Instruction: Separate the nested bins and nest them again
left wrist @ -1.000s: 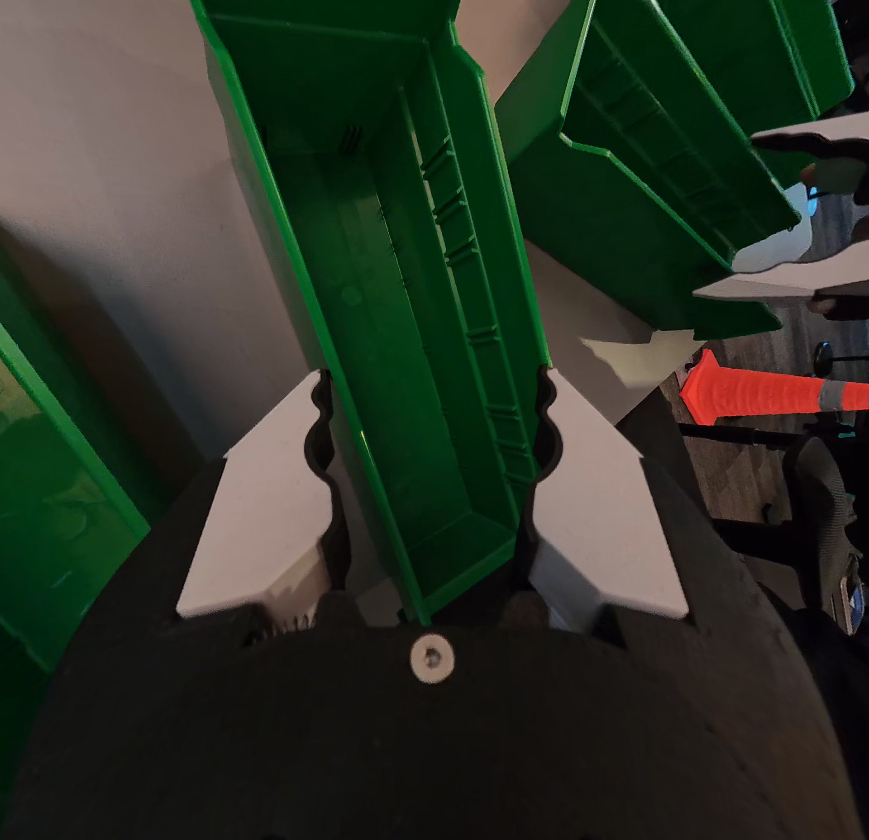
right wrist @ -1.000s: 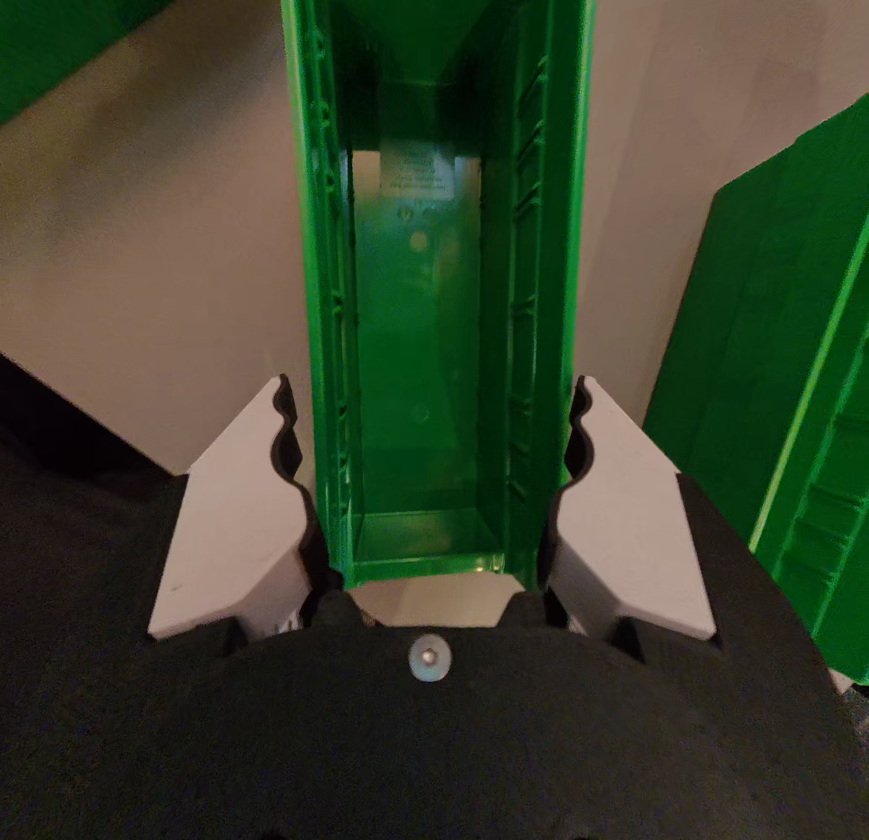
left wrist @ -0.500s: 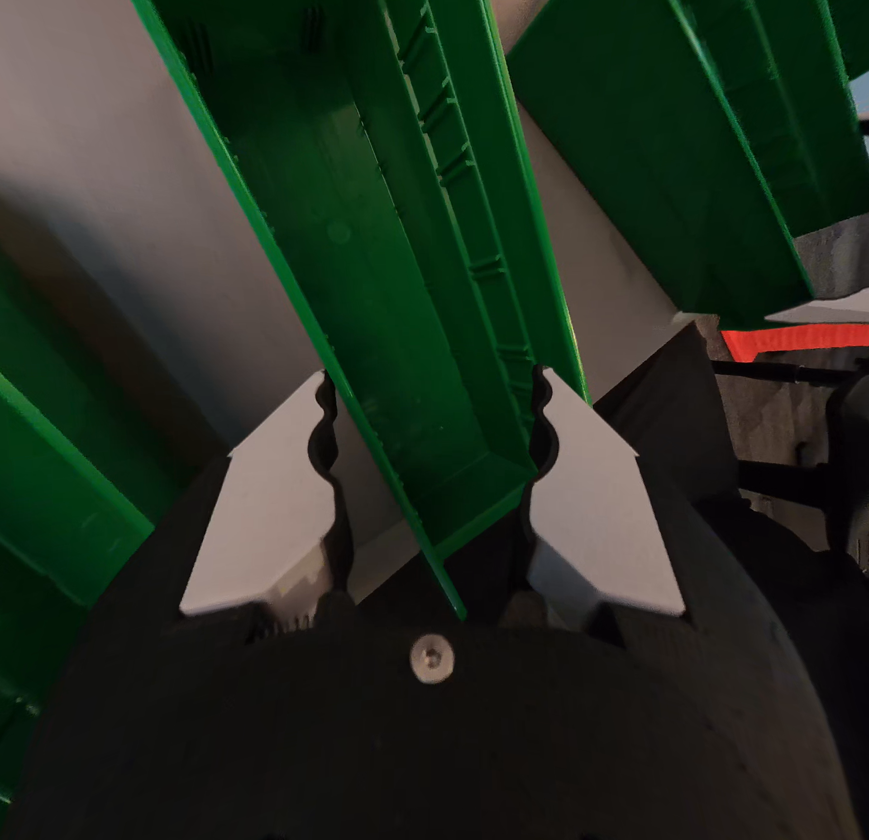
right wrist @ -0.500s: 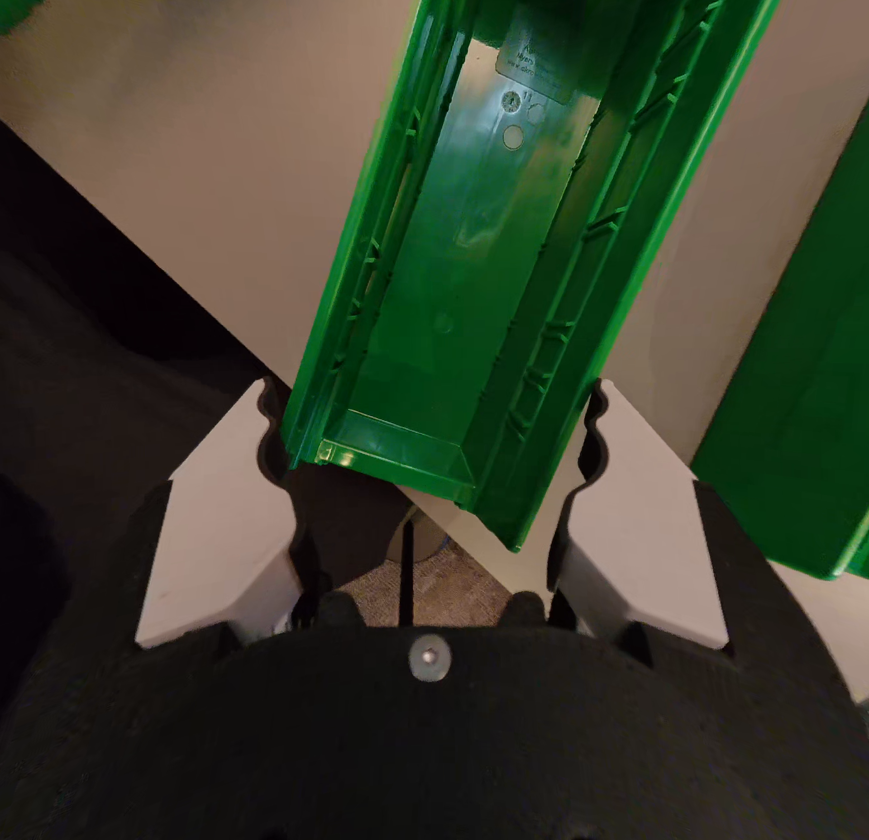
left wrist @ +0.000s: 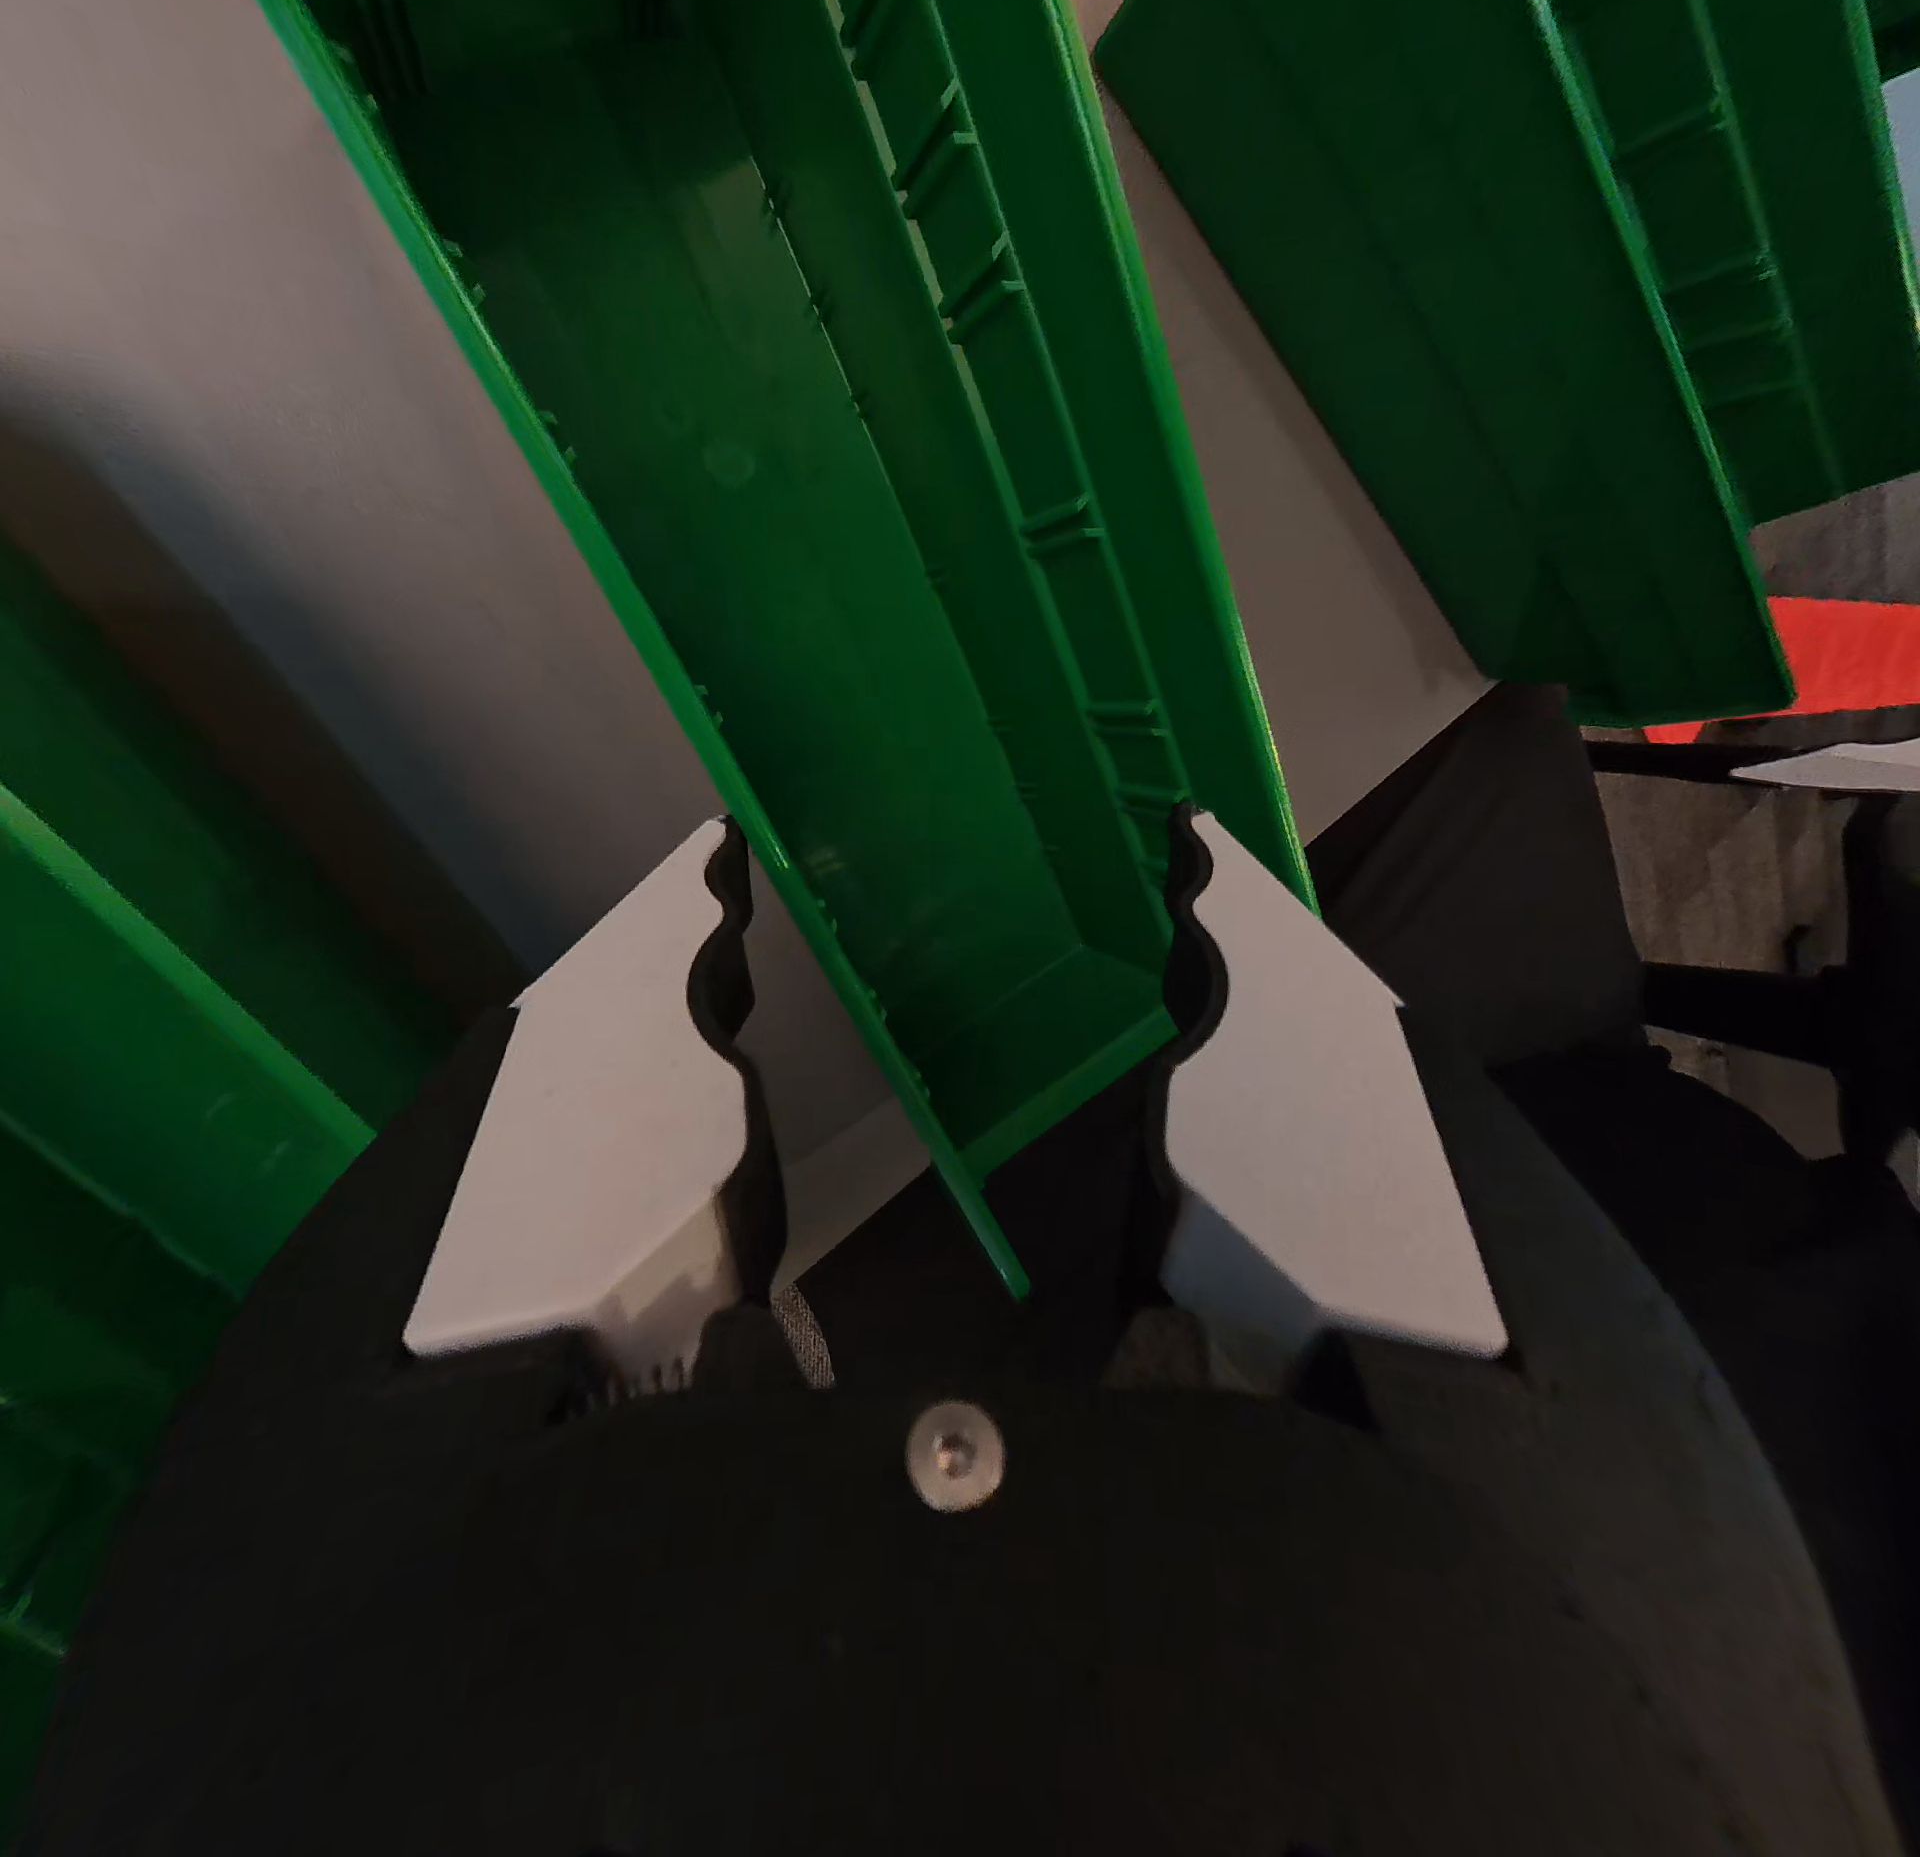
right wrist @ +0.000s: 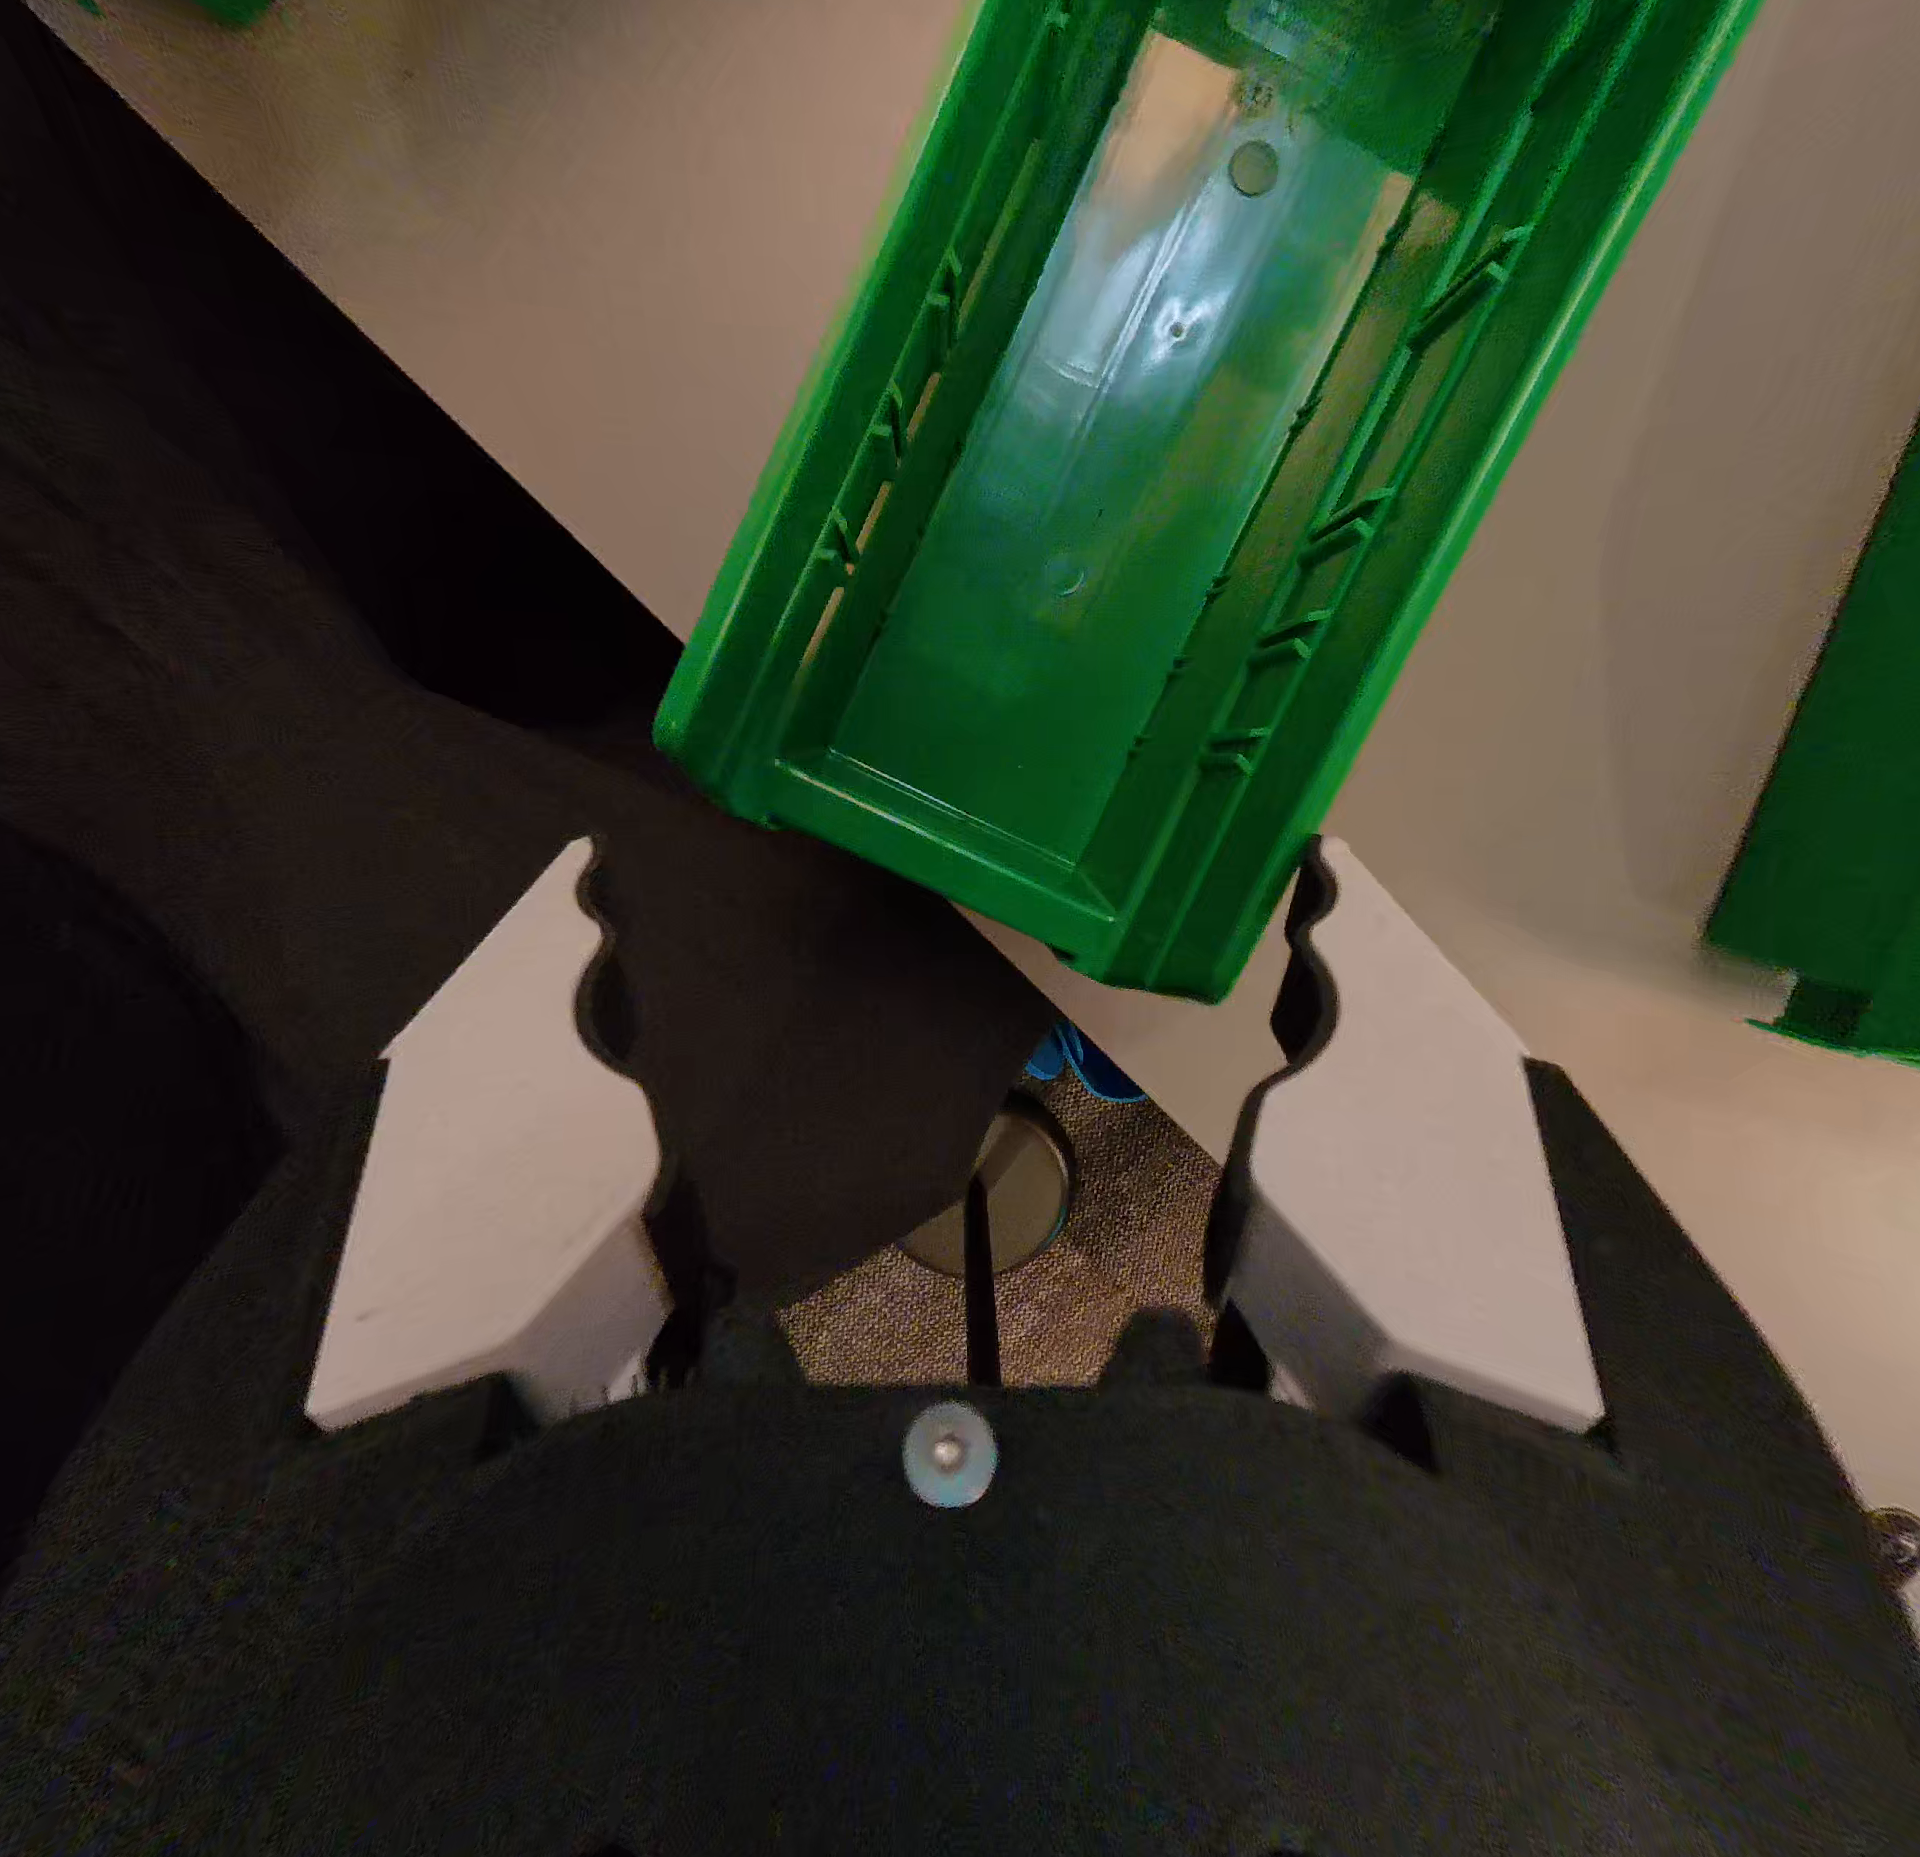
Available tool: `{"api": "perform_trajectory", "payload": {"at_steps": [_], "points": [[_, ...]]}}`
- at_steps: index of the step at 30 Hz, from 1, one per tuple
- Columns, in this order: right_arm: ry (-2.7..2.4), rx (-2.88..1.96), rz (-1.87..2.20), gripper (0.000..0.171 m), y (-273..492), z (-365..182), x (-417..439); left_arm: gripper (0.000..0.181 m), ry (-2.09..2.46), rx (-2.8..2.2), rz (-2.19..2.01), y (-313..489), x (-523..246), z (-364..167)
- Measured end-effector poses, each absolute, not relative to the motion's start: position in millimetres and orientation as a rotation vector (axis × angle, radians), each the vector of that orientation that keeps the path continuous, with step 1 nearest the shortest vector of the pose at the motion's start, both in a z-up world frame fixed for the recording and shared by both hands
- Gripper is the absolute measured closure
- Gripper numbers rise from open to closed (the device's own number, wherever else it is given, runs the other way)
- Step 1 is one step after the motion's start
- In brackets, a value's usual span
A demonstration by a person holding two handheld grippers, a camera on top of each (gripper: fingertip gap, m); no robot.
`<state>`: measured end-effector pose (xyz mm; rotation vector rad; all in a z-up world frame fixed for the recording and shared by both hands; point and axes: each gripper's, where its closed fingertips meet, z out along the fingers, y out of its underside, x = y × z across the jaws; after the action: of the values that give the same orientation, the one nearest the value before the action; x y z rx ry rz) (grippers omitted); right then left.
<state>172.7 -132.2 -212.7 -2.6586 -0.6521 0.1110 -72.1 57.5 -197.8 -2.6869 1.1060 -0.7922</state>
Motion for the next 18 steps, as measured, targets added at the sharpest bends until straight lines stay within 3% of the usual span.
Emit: {"api": "perform_trajectory", "payload": {"at_steps": [14,18], "points": [[-0.721,-2.562,0.133,0.058,-102,-231,124,0.103,1.121,-2.695,-0.799,52,-71,-198],[-0.755,-2.562,0.052,0.077,-97,-240,136,0.102,1.109,-2.687,-0.800,56,-73,-196]]}}
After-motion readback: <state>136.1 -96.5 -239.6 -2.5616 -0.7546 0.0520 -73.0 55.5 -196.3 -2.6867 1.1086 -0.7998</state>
